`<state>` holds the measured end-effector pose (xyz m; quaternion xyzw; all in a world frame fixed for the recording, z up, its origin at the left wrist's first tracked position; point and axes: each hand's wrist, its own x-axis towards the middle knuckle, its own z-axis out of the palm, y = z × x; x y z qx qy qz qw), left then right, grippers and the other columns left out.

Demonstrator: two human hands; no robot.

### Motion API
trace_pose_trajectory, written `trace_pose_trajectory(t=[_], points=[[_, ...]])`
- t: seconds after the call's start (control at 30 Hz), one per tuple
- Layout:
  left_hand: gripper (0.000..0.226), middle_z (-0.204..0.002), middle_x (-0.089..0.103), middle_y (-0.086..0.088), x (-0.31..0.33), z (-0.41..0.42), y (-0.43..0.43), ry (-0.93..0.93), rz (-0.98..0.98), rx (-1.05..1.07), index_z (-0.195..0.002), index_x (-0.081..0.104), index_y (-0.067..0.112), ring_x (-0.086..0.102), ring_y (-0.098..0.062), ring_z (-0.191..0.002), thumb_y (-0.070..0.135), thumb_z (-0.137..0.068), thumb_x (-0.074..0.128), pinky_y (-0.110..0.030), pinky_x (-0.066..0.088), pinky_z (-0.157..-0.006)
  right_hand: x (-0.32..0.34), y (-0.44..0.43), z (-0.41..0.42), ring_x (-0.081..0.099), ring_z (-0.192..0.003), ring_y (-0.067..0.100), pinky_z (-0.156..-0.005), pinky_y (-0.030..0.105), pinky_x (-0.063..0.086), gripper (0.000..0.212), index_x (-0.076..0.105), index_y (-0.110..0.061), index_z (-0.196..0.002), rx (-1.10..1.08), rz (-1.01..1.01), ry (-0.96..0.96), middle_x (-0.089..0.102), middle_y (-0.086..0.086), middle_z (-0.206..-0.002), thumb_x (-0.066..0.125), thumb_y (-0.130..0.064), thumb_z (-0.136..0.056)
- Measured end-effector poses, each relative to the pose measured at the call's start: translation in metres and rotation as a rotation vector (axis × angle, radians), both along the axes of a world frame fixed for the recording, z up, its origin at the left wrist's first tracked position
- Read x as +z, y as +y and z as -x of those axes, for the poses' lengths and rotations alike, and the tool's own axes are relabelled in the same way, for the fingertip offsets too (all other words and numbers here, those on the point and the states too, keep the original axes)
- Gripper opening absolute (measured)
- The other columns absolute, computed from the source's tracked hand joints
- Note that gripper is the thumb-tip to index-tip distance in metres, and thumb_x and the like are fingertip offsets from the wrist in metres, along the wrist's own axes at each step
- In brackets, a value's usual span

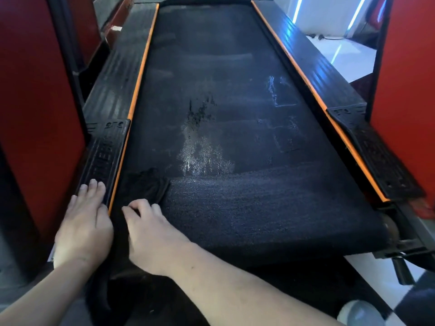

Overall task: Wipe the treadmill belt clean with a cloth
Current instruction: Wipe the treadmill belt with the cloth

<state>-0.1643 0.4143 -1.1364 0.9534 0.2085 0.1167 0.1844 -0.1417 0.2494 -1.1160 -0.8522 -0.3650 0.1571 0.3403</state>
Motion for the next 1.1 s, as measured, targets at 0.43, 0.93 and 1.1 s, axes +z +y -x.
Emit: trace_pose_trajectory(t=[0.43, 0.93, 1.1], points=[[0.074, -0.162, 0.020, -0.009, 0.002, -0.002, -0.009, 0.089, -0.166, -0.009, -0.153, 0.028, 0.005, 0.011, -0.019, -0.151, 0.042, -0.089, 0.022, -0.034, 0.004, -0.123, -0.004, -0.103, -0.040, 0.036, -0.122, 0.026, -0.112, 0.042, 0.035, 0.056, 0.036, -0.012, -0.150, -0.215, 0.110, -0.168, 0.032, 0.001, -0.145, 0.049, -0.009, -0.095], [0.075, -0.160, 0.024, -0.017, -0.008, -0.004, -0.005, 0.091, -0.253, -0.046, -0.150, 0.030, -0.003, 0.018, -0.028, -0.149, 0.029, -0.082, 0.031, -0.041, 0.010, -0.123, 0.007, -0.294, -0.091, 0.044, -0.116, 0.020, -0.105, 0.041, 0.042, 0.044, 0.052, -0.016, -0.138, -0.534, 0.346, -0.206, 0.045, -0.004, -0.136, 0.050, -0.010, -0.095], [0.076, -0.162, 0.021, -0.011, -0.006, -0.003, -0.007, 0.086, -0.218, -0.035, -0.152, 0.027, 0.001, 0.014, -0.022, -0.151, 0.032, -0.083, 0.029, -0.037, 0.007, -0.124, 0.011, -0.339, -0.106, 0.051, -0.115, 0.032, -0.104, 0.045, 0.042, 0.043, 0.057, -0.013, -0.133, -0.679, 0.425, -0.201, 0.048, 0.004, -0.133, 0.052, -0.005, -0.091]])
